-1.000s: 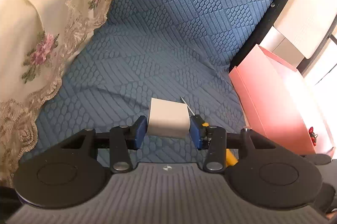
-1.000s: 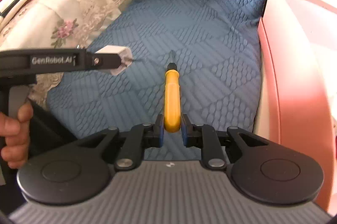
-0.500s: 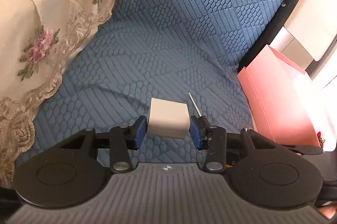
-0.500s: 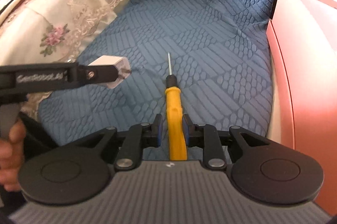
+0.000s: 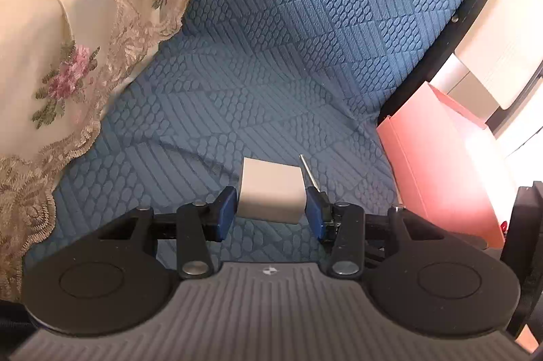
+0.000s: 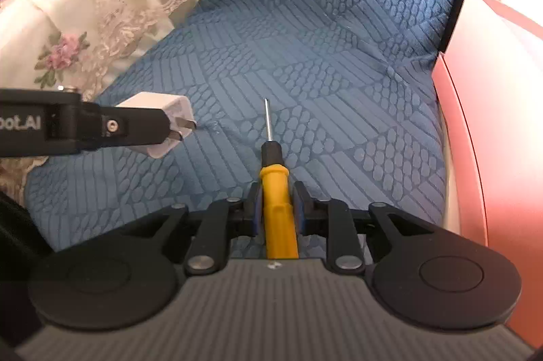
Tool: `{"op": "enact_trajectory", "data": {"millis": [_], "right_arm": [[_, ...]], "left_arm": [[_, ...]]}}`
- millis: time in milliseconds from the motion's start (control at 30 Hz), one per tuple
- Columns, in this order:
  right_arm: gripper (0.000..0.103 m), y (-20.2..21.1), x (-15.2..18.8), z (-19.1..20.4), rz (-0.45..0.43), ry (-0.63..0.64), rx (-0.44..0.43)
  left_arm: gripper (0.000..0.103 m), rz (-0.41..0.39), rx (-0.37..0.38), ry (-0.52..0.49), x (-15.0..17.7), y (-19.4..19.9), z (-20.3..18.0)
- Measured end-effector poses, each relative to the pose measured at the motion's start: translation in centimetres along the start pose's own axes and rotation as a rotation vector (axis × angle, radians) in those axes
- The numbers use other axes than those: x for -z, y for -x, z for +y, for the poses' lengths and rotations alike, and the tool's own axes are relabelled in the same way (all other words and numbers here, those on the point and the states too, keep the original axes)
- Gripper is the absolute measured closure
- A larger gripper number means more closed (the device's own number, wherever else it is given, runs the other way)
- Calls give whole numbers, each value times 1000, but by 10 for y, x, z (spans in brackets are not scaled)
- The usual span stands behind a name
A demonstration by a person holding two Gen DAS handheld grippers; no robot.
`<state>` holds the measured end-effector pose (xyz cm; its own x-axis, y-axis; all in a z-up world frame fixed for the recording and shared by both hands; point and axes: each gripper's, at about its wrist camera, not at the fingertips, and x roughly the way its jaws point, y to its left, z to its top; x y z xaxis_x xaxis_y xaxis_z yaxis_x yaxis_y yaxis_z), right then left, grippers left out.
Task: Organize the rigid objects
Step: 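Lift the cube charger with the left tool while the right tool lifts the screwdriver, then carry the cube charger into the pink box with the left tool while the right tool carries the screwdriver in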
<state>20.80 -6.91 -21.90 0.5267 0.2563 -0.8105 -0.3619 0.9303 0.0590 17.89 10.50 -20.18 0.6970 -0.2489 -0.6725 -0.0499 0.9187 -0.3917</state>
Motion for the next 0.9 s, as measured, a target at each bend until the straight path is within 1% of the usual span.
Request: {"op": "enact_trajectory", "data": {"millis": [167,300,367,467,633,800,900], "right_arm": [[82,3,-2,6,28,4,49],[82,11,-3,7,38,-2,53],[82,20,-3,7,34,2,52],[82,32,-1,8,22,25,77],[82,46,4,-8,10,-65,61],[82,67,5,-22,-25,-106,45],[82,82,3,-29,-49,-114,34]], "left_arm": [[53,-1,8,4,0,1,1],[53,-6,28,27,-1,6,4],[53,-13,33,26,-2,9,4],[53,-22,29,14,-1,13,3],[53,-17,34,-10,1,18,-2],[53,-18,39,-36,4,23,-16],[53,-35,43,-35,2,32,-28]]}}
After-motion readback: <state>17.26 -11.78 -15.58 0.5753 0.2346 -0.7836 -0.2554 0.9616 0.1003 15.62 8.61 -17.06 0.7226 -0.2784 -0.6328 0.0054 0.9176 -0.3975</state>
